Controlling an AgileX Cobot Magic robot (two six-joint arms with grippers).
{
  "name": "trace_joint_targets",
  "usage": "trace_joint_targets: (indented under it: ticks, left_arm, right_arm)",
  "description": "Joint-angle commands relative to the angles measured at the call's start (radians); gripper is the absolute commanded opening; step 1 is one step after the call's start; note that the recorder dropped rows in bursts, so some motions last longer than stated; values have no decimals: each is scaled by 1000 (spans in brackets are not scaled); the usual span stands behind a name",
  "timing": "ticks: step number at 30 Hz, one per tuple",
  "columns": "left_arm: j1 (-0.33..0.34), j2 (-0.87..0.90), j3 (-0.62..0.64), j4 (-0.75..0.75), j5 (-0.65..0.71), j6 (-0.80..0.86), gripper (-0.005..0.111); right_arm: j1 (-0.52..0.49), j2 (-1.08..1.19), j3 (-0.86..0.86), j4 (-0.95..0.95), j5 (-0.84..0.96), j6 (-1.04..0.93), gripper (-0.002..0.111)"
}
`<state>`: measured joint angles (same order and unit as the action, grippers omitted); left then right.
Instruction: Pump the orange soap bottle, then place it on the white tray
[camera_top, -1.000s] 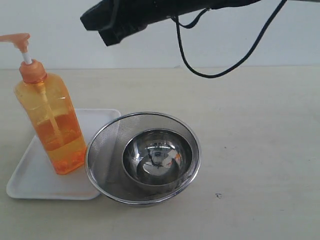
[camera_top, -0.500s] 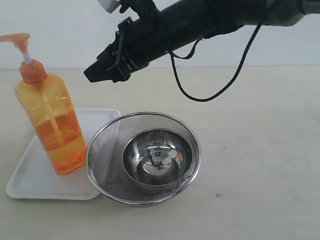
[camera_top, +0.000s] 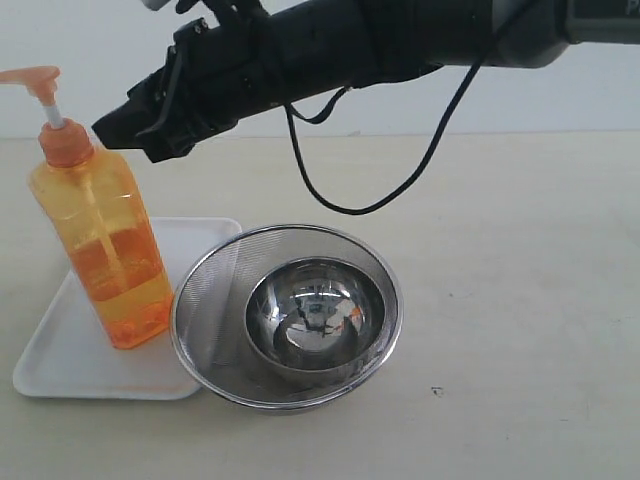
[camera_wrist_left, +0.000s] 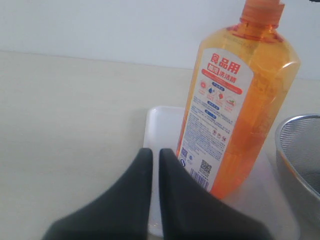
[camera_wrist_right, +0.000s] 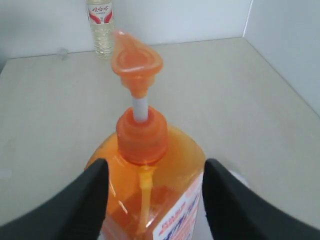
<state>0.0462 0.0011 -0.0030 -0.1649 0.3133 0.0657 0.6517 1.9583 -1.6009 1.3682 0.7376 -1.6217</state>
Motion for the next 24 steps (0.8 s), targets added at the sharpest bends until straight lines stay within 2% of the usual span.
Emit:
trace_joint_targets:
  ticks: [1,5,24]
  left_arm:
    - [3,-1,3,-11,-2,-6,5]
    - [3,-1,3,-11,-2,-6,5]
    - [3,-1,3,-11,-2,-6,5]
  right_arm:
    - [36,-3,3,14,-65,-17,51]
    - [55,-3,3,32,-113,-27,51]
    - [100,77,-35,204,-108,-114,51]
